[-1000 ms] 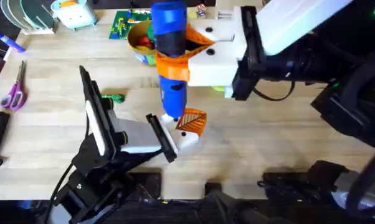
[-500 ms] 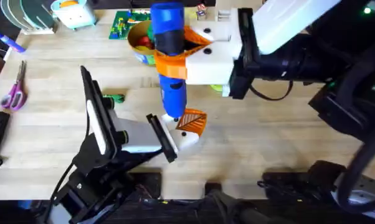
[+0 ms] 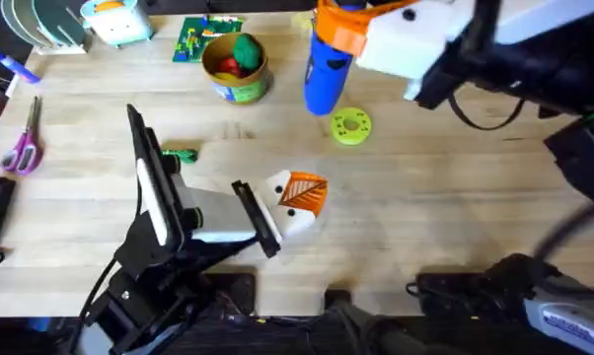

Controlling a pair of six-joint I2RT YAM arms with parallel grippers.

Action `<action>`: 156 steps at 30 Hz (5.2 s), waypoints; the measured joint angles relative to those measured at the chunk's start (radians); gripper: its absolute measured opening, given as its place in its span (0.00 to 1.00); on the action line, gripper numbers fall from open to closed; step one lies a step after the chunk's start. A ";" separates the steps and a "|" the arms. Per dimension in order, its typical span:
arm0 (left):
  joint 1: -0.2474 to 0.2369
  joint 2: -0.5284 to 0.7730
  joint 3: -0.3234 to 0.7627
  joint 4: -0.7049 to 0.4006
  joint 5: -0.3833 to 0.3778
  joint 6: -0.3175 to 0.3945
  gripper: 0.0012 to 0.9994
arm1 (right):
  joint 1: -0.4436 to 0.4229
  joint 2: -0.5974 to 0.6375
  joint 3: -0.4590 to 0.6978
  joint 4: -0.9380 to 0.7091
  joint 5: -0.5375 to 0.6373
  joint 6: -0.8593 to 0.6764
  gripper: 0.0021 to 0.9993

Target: Pick up the gripper from the table and insert it into the empty holder that is missing its gripper. Then pick up a screw, insert it into the mounting hole, and use the screwdriver to tighten it. Finally, clean up the table by picking up the vegetable and placing it into the bucket.

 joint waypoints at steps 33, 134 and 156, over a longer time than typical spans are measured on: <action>0.000 0.000 0.000 0.000 0.000 0.000 0.02 | -0.272 0.689 -0.001 -0.138 0.837 -0.988 0.38; 0.748 1.488 1.344 -1.547 -0.525 -0.473 0.99 | -0.087 0.242 0.005 -0.391 0.844 -0.246 0.99; 0.920 1.701 1.337 -1.262 -0.449 -1.125 0.99 | -0.087 0.242 0.005 -0.391 0.844 -0.246 0.99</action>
